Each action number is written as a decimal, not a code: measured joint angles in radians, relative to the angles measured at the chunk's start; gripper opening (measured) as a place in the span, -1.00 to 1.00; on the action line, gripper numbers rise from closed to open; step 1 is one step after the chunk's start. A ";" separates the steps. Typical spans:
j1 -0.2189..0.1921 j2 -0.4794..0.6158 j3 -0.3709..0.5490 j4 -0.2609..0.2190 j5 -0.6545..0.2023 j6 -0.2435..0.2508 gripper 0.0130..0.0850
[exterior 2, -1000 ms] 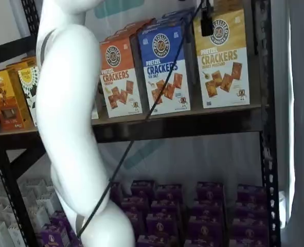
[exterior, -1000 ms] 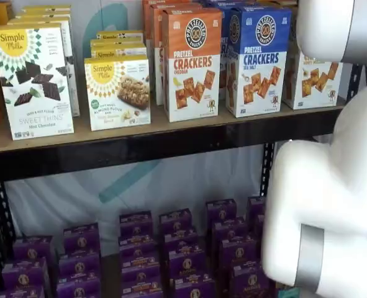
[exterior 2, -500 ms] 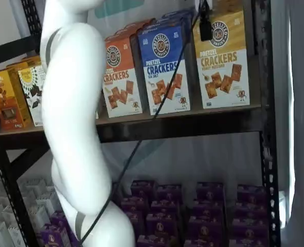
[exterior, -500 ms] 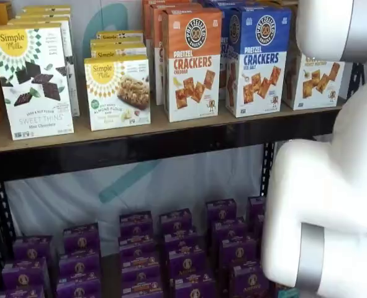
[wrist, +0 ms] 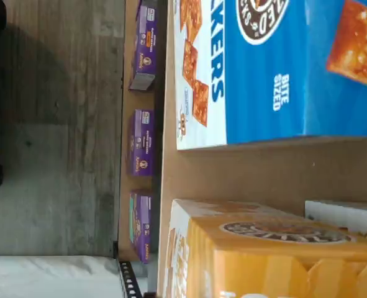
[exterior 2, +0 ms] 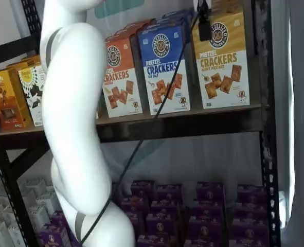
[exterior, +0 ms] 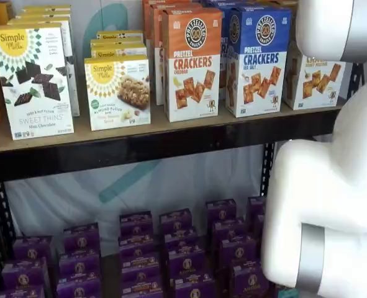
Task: Retrieve the yellow and white box located on the top shelf, the sixth one from the left
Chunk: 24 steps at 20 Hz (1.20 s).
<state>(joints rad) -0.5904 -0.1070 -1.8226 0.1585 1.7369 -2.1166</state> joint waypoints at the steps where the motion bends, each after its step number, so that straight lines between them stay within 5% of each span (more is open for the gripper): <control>1: 0.003 -0.003 0.004 -0.004 -0.002 0.001 1.00; 12: 0.019 -0.048 0.084 -0.026 -0.061 0.003 1.00; 24: 0.027 -0.036 0.050 -0.041 -0.054 0.007 1.00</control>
<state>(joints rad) -0.5630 -0.1426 -1.7723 0.1176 1.6830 -2.1093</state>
